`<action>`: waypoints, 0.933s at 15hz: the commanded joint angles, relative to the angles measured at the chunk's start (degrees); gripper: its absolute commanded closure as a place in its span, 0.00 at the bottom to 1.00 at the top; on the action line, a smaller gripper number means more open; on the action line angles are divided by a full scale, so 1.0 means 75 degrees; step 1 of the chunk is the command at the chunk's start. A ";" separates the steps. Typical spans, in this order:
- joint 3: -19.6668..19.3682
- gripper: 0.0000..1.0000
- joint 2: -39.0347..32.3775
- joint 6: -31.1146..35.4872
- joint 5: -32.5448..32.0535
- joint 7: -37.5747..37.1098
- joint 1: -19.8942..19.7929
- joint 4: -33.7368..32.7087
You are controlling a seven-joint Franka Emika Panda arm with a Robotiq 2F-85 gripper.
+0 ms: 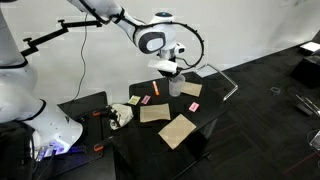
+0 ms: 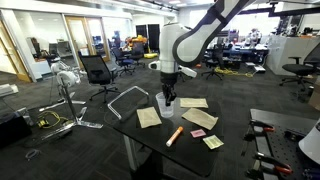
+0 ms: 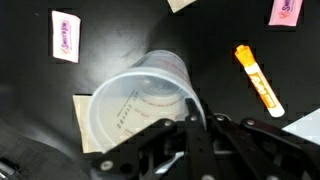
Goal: Remove the marker from the clear cup, put it on the table and then move the cup away from the marker
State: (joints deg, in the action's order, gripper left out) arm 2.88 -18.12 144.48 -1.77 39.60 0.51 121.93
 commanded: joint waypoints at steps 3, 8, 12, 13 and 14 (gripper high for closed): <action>-0.0158 0.99 0.0069 -0.0322 -0.0268 -0.0691 -0.0296 -0.0171; -0.0196 0.99 -0.0128 0.0005 -0.0045 -0.0860 -0.0662 -0.0174; -0.0162 0.99 -0.0305 0.0110 0.0024 -0.0902 -0.0878 -0.0207; -0.0159 0.99 -0.0333 0.0151 0.0026 -0.0906 -0.0910 -0.0207; -0.0151 0.99 -0.0366 0.0185 0.0031 -0.0904 -0.0937 -0.0213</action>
State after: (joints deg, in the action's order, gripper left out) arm 1.37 -19.83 144.84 -1.89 34.41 -5.76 121.33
